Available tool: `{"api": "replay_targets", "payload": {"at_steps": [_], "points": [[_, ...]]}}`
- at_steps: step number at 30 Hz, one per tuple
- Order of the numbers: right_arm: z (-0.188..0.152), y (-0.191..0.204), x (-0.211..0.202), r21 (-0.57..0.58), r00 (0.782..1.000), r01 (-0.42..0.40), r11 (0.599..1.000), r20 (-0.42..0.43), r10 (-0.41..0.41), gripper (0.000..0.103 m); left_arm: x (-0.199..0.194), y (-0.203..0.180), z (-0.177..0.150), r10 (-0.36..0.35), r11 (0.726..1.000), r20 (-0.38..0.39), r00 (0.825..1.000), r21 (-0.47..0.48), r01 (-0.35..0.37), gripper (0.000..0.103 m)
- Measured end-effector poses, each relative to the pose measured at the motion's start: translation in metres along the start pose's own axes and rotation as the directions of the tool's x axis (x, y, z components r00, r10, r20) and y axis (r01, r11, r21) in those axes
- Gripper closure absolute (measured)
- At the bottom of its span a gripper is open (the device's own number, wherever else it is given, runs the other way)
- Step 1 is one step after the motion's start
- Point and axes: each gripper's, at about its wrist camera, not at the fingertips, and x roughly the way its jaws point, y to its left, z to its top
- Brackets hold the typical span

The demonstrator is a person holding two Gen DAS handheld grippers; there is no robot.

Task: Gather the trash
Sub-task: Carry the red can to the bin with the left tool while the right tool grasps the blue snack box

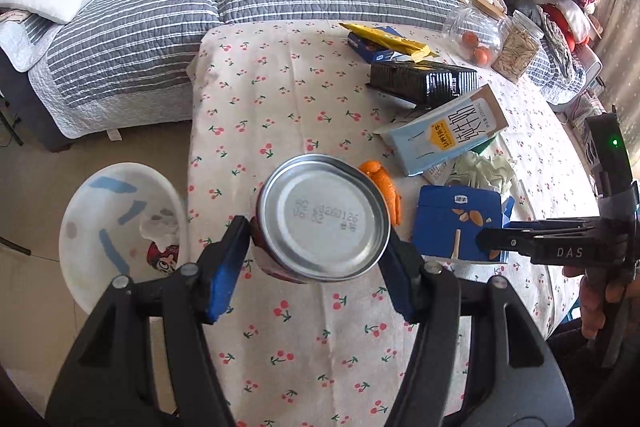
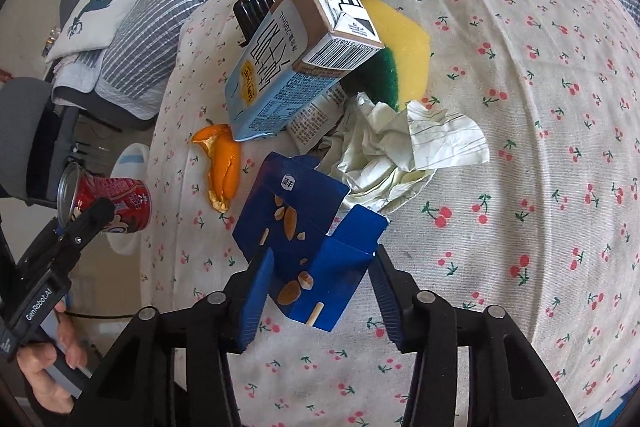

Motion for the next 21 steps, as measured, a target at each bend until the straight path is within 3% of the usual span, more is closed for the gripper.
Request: {"api": "replay_targets", "payload": {"at_steps": [4,8,10,21], "points": [[-0.001,0.009,-0.005,-0.025,0.999,-0.04,0.999,0.019,0.04,0.073,-0.004,0.01,-0.001,0.006,1.0,0.006,1.0,-0.023,-0.006,0.039],[-0.002,0.022,-0.017,-0.077,0.996,-0.055,0.996,0.064,0.06,0.078,-0.007,0.021,-0.002,0.012,0.998,0.015,1.0,-0.055,-0.011,0.039],[-0.003,0.029,-0.02,-0.103,0.995,-0.061,0.993,0.077,0.069,0.088,-0.009,0.027,-0.002,0.016,0.997,0.019,1.0,-0.075,-0.014,0.039],[-0.012,0.072,-0.041,-0.242,0.984,-0.061,0.968,0.15,0.1,0.094,-0.023,0.06,-0.005,0.037,0.986,0.048,0.998,-0.162,-0.029,0.039]]}}
